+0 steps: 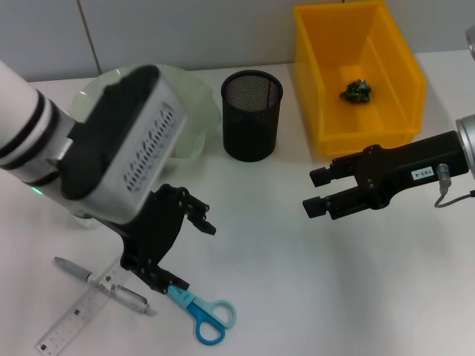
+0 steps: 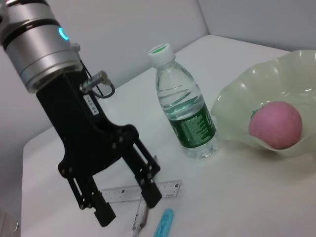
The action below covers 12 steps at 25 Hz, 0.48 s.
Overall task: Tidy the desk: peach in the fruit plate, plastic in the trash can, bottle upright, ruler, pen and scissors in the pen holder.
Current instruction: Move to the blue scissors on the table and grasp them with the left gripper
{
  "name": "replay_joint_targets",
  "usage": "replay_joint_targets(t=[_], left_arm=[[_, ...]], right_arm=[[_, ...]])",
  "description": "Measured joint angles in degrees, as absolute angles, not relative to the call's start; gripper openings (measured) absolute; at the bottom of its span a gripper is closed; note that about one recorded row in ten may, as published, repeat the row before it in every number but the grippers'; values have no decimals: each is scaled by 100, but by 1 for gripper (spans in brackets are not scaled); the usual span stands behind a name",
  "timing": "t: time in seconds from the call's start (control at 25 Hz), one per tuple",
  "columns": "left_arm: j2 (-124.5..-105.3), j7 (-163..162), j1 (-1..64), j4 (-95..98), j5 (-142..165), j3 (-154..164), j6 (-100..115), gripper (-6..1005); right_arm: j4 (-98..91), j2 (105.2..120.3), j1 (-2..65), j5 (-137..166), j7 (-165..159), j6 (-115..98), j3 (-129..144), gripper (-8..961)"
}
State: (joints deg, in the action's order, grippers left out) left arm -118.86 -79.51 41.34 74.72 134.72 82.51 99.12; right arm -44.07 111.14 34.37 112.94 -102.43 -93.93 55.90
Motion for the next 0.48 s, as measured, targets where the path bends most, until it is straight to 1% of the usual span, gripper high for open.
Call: replay_joint_targets(t=[0.2,0.36,0.48], left_arm=[[-11885,-7923,4204,7479,13536,8449,9903,778],[-11859,-7845,4447,7374,13549,8834,9823,778],[-11857,-7800,4485,7369,13626,9111,9641,778]], right_arm=[[-4401,11109,3435,11298,-10310,-9384,5590,766],[-4393,11109,3416,11313,-10363,-9378,5590,766],[-4380,11109,3404,11313,-10363,-9371,5587,766]])
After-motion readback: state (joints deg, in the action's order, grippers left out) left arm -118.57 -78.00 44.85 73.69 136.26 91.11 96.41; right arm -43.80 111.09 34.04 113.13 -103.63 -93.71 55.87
